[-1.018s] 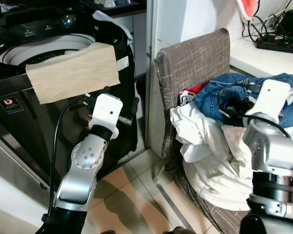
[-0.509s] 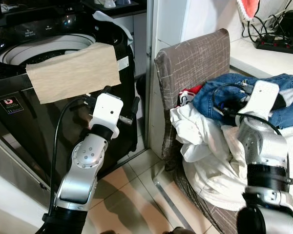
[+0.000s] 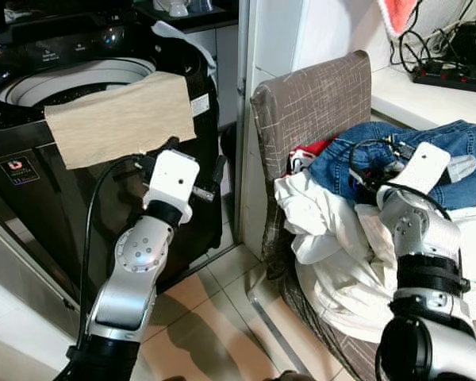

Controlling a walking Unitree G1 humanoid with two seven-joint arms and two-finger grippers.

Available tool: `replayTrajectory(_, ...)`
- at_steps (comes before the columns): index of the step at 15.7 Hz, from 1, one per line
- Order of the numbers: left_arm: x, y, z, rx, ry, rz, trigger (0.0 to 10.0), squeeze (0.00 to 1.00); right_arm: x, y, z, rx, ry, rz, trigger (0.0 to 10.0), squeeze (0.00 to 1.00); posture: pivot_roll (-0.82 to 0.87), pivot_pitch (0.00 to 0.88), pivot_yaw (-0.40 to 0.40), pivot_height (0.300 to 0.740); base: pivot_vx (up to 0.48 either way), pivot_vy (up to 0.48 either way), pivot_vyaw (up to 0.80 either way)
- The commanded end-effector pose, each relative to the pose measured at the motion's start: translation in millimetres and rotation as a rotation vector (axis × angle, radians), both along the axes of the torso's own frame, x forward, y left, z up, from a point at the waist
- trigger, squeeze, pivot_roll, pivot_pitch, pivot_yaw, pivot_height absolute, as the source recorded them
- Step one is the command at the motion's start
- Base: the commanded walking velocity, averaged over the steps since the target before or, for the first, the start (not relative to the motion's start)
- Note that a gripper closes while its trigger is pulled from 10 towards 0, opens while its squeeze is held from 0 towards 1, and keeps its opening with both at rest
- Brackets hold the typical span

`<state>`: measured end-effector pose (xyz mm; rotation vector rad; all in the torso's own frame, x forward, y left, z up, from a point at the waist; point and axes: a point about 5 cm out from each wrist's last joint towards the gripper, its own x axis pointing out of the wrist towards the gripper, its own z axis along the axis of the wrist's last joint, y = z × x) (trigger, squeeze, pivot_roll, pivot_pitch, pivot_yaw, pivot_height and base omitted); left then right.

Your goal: Clothes washing

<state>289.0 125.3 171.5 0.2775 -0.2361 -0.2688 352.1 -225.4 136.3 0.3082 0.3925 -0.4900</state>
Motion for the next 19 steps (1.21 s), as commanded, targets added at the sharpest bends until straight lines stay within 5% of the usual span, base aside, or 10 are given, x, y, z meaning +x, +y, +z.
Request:
replayTrajectory(1, 3.0, -0.5, 7, 0.009, -0.026, -0.007, 10.0, 0.00, -4.5, 3.1, -21, 0.047, 0.095, -0.002, 0.0, 0.00, -0.05, 0.000, 0.005, 0.716, 0.000, 0.000, 0.00)
replayTrajectory(8, 4.0, -0.4, 8, 0.031, -0.035, -0.009, 10.0, 0.00, -3.2, 10.4, -32, 0.023, 0.142, 0.050, 0.0, 0.00, -0.04, 0.000, -0.001, 0.716, 0.000, 0.000, 0.00)
replayTrajectory(19, 2.6, -0.6, 4, 0.049, -0.028, -0.009, 10.0, 0.00, 0.1, 15.0, -34, -0.024, 0.073, 0.099, 0.0, 0.06, -0.03, 0.000, -0.017, 0.716, 0.000, 0.000, 0.00)
